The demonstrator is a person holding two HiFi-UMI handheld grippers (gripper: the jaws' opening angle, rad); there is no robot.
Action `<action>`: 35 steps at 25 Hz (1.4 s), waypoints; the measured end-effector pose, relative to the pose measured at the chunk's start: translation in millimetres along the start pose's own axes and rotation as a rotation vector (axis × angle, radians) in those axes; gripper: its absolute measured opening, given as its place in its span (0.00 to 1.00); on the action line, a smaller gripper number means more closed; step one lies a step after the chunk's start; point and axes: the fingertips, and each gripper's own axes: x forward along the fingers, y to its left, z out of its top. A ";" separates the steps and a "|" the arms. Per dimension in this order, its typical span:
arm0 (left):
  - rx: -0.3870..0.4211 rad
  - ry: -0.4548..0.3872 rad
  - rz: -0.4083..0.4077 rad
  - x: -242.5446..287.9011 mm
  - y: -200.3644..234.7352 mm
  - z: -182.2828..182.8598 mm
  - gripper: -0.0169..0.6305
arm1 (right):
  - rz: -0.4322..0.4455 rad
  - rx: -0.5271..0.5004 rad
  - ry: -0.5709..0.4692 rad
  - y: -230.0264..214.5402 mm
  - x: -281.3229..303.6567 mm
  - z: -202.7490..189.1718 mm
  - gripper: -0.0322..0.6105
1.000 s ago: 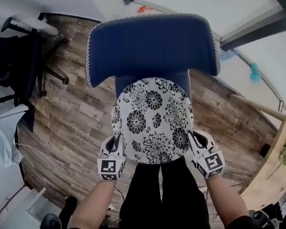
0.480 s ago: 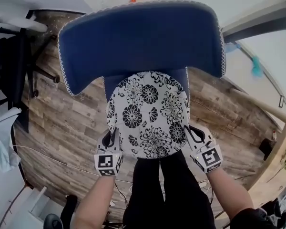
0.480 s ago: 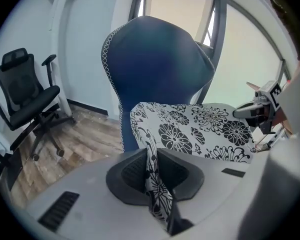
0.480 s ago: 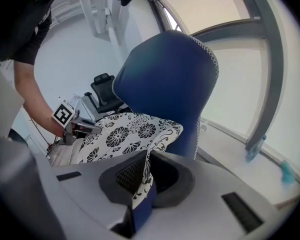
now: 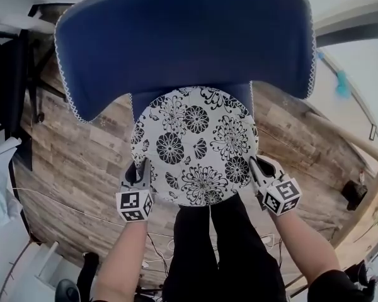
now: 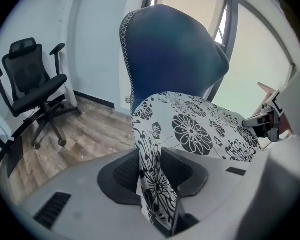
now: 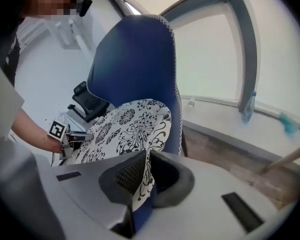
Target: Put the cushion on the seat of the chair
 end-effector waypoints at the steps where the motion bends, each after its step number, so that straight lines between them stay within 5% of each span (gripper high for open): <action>1: -0.010 0.005 0.004 2.2 3.7 -1.6 0.20 | -0.004 0.003 0.007 -1.6 3.5 -2.3 0.11; 8: -0.106 0.012 -0.050 1.6 20.5 -5.2 0.37 | -0.034 0.128 -0.024 -18.2 9.9 -11.9 0.11; 11: -0.091 0.015 -0.032 -5.9 31.5 -2.8 0.37 | -0.061 0.183 -0.033 -30.8 5.5 -15.0 0.27; 18: -0.076 -0.033 0.051 -35.0 56.0 22.6 0.37 | -0.125 0.191 -0.097 -33.4 -16.5 6.2 0.27; 26: -0.060 -0.108 0.049 -74.1 39.6 74.1 0.37 | -0.144 0.097 -0.172 0.5 -53.0 53.9 0.27; 35: 0.011 -0.199 -0.003 -156.7 -5.2 145.5 0.36 | -0.157 -0.033 -0.363 59.7 -149.1 156.4 0.27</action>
